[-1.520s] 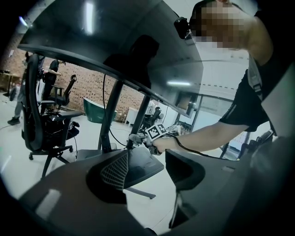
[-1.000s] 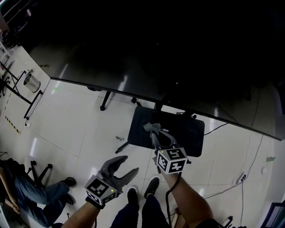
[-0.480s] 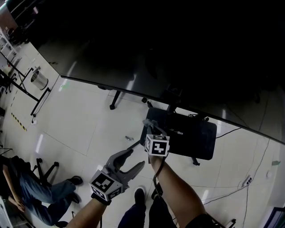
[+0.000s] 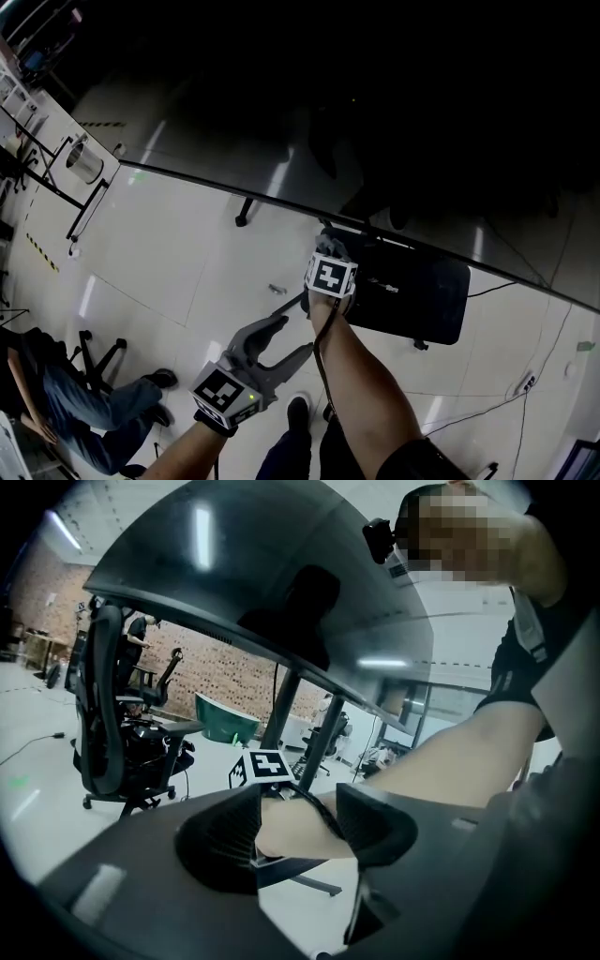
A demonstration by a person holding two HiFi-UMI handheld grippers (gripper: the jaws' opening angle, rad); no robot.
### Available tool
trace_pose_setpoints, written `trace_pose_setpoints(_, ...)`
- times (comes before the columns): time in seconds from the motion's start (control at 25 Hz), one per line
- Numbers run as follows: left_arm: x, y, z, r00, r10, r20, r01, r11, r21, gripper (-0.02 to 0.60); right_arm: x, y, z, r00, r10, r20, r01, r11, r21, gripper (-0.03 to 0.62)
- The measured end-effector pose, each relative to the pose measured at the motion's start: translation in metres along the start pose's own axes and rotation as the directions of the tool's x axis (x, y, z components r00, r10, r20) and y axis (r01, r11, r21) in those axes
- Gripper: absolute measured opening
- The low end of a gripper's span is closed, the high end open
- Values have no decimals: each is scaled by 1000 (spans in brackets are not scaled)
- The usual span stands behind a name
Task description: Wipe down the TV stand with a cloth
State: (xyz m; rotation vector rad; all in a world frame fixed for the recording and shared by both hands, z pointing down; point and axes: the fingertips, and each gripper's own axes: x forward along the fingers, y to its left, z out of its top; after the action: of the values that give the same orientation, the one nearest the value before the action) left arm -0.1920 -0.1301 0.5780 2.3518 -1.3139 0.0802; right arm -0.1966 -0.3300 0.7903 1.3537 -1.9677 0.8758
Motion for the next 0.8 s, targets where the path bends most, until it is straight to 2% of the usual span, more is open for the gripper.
trace_pose_setpoints(0.12,0,1,-11,1000,3,-22,-3,1000,-21,273,15,-4,14,1000,2,17,-1,1000,-9,44)
trace_pose_setpoints(0.24,0,3,-11,1000,4,-16,-4,1000,-20,273,26,-9,3,999,-14,-34,14,1000,-1,44)
trace_pose_setpoints(0.44,3,1,-13,1000,5,-13,-6,999,-39,273,26,-2,-9,999,3,-47,-7,997,-74,44)
trace_pose_setpoints(0.64,1,1,-17,1000,8,-25,-9,1000,-29,273,-4,-7,-67,985,-12,-175,2,998,-57,44)
trace_pose_setpoints(0.8,1,-2,-20,999,7,-36,-7,1000,-10,273,-18,3,-93,987,62,-151,-74,994,-77,44)
